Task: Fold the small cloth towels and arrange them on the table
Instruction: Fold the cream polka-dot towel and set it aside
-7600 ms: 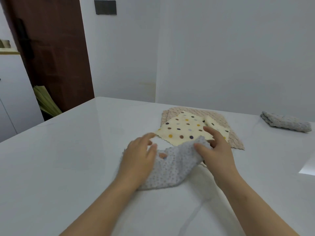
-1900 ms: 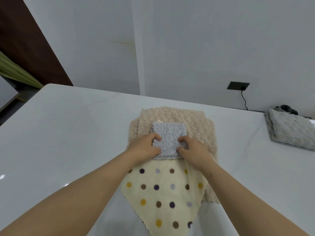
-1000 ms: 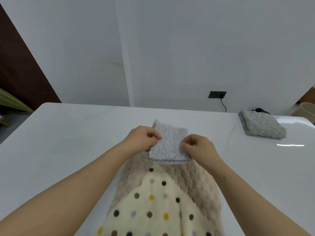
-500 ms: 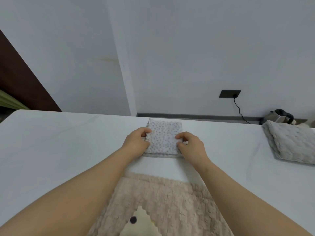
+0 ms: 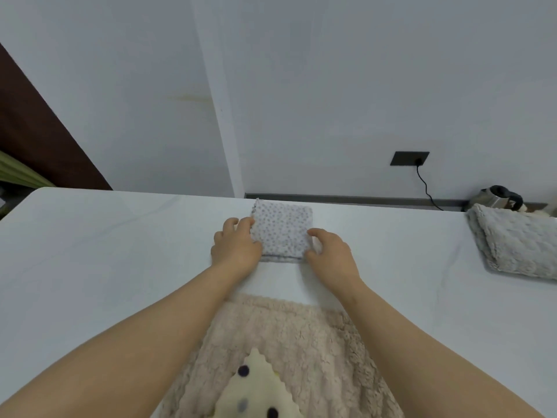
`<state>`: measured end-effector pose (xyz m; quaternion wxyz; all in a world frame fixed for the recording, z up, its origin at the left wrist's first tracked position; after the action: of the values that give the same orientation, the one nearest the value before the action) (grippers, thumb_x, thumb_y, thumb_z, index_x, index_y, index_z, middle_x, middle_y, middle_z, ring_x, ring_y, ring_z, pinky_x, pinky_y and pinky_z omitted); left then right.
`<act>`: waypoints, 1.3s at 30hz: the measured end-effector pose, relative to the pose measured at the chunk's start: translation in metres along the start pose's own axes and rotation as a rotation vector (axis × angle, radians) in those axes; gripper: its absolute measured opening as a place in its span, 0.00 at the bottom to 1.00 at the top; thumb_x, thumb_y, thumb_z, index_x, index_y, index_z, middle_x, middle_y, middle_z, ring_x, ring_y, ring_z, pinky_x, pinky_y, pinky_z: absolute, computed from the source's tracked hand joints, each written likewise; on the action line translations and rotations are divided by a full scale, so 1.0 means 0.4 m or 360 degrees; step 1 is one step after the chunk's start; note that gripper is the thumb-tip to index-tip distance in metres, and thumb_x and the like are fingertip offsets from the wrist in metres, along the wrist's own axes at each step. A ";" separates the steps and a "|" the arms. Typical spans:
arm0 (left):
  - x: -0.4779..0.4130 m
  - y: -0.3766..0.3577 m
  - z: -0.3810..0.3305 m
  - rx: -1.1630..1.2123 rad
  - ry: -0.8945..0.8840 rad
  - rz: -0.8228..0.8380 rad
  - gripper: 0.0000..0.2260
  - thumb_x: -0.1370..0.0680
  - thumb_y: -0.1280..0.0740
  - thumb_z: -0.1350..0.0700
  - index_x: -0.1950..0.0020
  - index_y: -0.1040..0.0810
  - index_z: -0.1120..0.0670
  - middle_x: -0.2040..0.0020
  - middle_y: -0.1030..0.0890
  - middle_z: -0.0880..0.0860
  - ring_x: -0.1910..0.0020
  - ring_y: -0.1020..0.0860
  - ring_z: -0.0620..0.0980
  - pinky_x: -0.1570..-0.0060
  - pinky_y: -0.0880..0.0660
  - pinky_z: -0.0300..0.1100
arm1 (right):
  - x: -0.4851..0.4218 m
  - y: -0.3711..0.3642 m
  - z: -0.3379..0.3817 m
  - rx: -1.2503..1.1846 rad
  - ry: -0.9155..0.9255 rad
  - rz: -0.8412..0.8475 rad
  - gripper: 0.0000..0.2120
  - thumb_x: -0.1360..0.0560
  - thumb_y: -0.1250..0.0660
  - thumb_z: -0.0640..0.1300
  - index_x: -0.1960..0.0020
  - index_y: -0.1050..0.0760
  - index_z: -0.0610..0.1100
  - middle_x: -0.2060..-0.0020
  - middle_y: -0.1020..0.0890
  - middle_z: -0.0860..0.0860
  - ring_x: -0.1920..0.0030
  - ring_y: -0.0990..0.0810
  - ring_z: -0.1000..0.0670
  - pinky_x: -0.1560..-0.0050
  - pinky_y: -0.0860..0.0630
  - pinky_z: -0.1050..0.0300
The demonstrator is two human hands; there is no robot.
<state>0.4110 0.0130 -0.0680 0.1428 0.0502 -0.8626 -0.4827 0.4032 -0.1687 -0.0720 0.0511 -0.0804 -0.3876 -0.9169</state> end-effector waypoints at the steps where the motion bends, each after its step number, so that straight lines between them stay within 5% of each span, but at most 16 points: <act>1: 0.027 0.016 -0.010 0.0028 -0.0045 -0.0043 0.20 0.22 0.41 0.57 0.30 0.37 0.50 0.29 0.40 0.51 0.33 0.38 0.55 0.37 0.36 0.47 | 0.025 0.008 0.010 0.0013 0.0011 -0.0038 0.21 0.23 0.42 0.40 0.31 0.34 0.47 0.31 0.31 0.48 0.33 0.33 0.45 0.34 0.36 0.52; 9: 0.303 0.048 0.019 0.0199 -0.0408 0.0005 0.12 0.23 0.40 0.59 0.40 0.26 0.50 0.42 0.28 0.50 0.39 0.31 0.49 0.43 0.35 0.37 | 0.300 -0.004 0.053 0.0032 0.0055 -0.0104 0.15 0.26 0.39 0.41 0.40 0.26 0.47 0.43 0.22 0.49 0.44 0.26 0.48 0.43 0.30 0.56; 15: 0.498 0.046 0.121 0.0106 -0.0506 0.0074 0.11 0.22 0.41 0.56 0.41 0.25 0.49 0.40 0.26 0.46 0.38 0.32 0.48 0.40 0.35 0.39 | 0.518 -0.049 0.041 0.0067 -0.0075 -0.0092 0.13 0.25 0.41 0.42 0.42 0.24 0.48 0.45 0.20 0.52 0.46 0.22 0.50 0.45 0.26 0.53; 25: 0.738 0.005 0.277 -0.0128 -0.0675 -0.0100 0.22 0.31 0.48 0.45 0.47 0.20 0.48 0.42 0.24 0.48 0.40 0.27 0.51 0.43 0.37 0.44 | 0.794 -0.166 0.019 0.0537 0.0007 -0.0283 0.16 0.22 0.47 0.49 0.38 0.29 0.56 0.37 0.29 0.61 0.33 0.38 0.55 0.38 0.50 0.58; 28: 0.771 -0.001 0.301 -0.0196 -0.0708 -0.0240 0.16 0.30 0.44 0.47 0.52 0.19 0.48 0.51 0.20 0.50 0.51 0.21 0.53 0.51 0.28 0.48 | 0.812 -0.190 0.004 0.0579 0.0102 -0.0321 0.24 0.27 0.54 0.54 0.36 0.30 0.56 0.35 0.30 0.61 0.32 0.40 0.55 0.34 0.52 0.56; 31: 0.780 0.001 0.311 -0.0184 -0.0763 -0.0419 0.16 0.29 0.43 0.47 0.53 0.19 0.50 0.58 0.22 0.49 0.58 0.22 0.52 0.55 0.31 0.44 | 0.821 -0.189 -0.003 0.0592 0.0209 -0.0448 0.22 0.26 0.53 0.55 0.37 0.29 0.56 0.37 0.29 0.60 0.33 0.39 0.55 0.34 0.52 0.57; 39: 0.811 0.036 0.414 -0.0264 -0.0325 -0.0636 0.20 0.22 0.44 0.43 0.32 0.33 0.48 0.35 0.29 0.52 0.37 0.32 0.55 0.39 0.37 0.48 | 0.896 -0.174 0.012 0.0545 0.0503 -0.1016 0.15 0.27 0.44 0.48 0.48 0.21 0.49 0.47 0.20 0.51 0.42 0.26 0.45 0.43 0.43 0.55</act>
<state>0.0533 0.0834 -0.0731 -0.0400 0.1590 -0.8028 -0.5733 0.0409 -0.1281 -0.0507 -0.1648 0.1958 -0.5277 -0.8100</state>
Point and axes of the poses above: each hand's wrist, its own x-axis away from the middle knuckle, its own y-axis out of the back of the hand, z = x × y, the point moved 10 cm from there along -x, towards the middle knuckle
